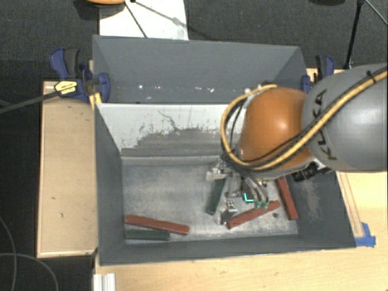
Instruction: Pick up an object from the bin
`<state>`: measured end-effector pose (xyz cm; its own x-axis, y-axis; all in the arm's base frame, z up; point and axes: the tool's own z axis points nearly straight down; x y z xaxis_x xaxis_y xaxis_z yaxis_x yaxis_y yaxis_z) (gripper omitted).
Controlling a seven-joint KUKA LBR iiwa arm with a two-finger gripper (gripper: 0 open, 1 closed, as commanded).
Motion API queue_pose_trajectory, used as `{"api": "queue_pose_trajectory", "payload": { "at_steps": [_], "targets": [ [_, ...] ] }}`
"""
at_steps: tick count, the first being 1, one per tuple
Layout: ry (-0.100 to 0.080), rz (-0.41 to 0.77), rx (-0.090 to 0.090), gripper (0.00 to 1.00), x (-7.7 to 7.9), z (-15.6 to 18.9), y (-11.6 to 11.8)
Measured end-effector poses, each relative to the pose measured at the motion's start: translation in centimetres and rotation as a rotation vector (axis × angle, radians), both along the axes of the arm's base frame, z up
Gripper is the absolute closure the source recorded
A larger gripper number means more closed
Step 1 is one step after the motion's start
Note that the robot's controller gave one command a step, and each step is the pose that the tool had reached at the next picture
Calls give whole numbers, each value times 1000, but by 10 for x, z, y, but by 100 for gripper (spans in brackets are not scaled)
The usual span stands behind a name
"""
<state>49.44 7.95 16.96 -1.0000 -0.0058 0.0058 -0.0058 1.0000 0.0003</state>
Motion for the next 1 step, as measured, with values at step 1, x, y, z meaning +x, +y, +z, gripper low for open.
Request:
{"api": "queue_pose_trajectory", "payload": {
  "at_steps": [1],
  "targets": [
    [-7,-3,1,0,2,3,0]
  ]
}}
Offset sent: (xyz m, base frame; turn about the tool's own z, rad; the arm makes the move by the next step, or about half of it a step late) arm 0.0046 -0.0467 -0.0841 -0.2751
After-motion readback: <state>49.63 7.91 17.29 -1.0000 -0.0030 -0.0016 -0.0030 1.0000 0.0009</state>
